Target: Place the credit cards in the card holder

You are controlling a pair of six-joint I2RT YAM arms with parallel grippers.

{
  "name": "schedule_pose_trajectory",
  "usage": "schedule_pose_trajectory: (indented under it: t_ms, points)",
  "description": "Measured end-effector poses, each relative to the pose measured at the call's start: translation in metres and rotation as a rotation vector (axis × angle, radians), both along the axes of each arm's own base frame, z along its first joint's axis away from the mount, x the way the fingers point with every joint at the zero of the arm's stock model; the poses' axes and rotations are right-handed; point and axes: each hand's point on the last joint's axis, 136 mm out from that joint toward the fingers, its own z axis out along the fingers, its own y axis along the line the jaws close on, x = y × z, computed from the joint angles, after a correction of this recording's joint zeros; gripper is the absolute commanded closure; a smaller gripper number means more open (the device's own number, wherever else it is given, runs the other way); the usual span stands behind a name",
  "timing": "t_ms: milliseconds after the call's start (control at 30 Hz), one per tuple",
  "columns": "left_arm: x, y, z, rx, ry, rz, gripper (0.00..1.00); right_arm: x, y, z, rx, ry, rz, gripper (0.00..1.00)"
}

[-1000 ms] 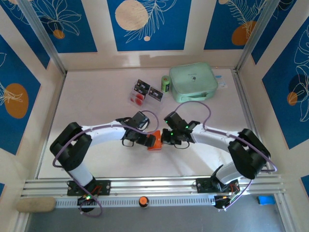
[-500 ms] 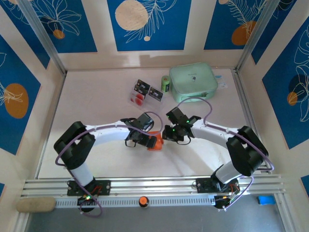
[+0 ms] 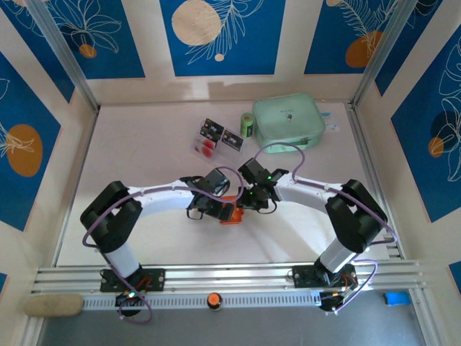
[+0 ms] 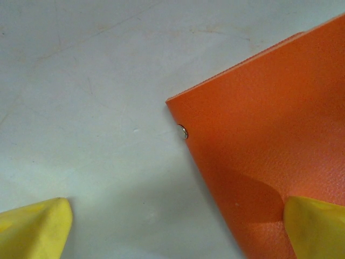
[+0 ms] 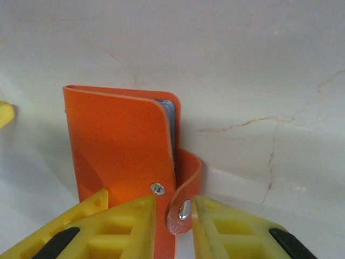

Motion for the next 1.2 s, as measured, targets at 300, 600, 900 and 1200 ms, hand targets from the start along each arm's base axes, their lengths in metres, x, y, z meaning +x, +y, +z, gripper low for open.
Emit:
schedule_pose_trajectory:
  t_ms: [300, 600, 900, 1200]
  points:
    - [0.000, 0.000, 0.000, -0.001, 0.000, 0.000, 0.00, 0.001, -0.005, -0.002, -0.025, -0.005, -0.004, 1.00]
    - [0.000, 0.000, 0.000, -0.001, 0.000, 0.000, 0.00, -0.002, -0.003, 0.001, 0.015, -0.011, 0.003, 1.00]
    - [0.000, 0.000, 0.000, -0.002, -0.002, 0.000, 0.00, -0.002, 0.011, 0.007, 0.106, 0.001, 0.008, 1.00]
    - [0.000, -0.001, -0.001, -0.005, -0.004, 0.000, 0.00, -0.001, 0.020, 0.003, 0.144, 0.024, 0.005, 1.00]
